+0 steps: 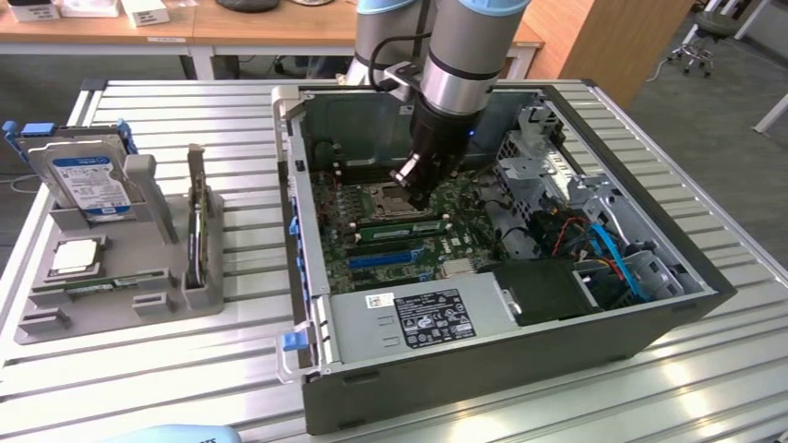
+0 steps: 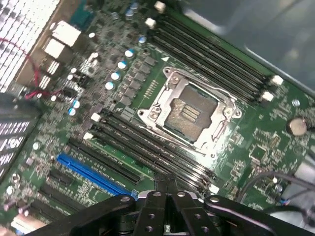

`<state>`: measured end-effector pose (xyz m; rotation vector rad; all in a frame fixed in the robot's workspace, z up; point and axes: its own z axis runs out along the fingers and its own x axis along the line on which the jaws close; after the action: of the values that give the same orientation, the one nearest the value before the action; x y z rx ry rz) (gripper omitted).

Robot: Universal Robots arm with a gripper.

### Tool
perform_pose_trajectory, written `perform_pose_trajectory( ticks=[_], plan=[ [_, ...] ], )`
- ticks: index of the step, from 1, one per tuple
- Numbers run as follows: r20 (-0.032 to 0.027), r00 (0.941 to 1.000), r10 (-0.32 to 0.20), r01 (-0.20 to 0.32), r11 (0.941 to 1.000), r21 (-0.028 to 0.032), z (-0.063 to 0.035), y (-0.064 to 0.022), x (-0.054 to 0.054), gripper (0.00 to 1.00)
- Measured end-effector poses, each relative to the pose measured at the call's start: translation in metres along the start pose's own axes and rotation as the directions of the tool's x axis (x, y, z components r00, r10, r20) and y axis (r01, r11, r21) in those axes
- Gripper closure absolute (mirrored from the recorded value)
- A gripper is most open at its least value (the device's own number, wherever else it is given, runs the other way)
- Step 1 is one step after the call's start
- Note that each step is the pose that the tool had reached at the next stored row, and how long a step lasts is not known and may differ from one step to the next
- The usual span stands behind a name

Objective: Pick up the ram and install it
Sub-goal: 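Press down the ram until it locks into place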

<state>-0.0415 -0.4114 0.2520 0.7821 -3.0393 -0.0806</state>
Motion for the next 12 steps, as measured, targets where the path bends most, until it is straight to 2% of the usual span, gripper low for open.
perform_pose_trajectory(
  ticks=[3, 6, 9, 12],
  plan=[
    [0.0026, 0.9987, 0.051, -0.051, 0.9987, 0.0005, 0.0001, 0.0, 0.0, 0.9],
    [0.0053, 0.9946, 0.103, -0.103, 0.9946, 0.0009, 0.0002, 0.0, 0.0, 0.9],
    [0.0078, 0.9882, 0.153, -0.153, 0.9882, 0.0011, 0.0002, 0.0, 0.0, 0.9],
    [0.0105, 0.979, 0.204, -0.204, 0.979, 0.0013, 0.0003, 0.0, 0.0, 0.9]
  ],
)
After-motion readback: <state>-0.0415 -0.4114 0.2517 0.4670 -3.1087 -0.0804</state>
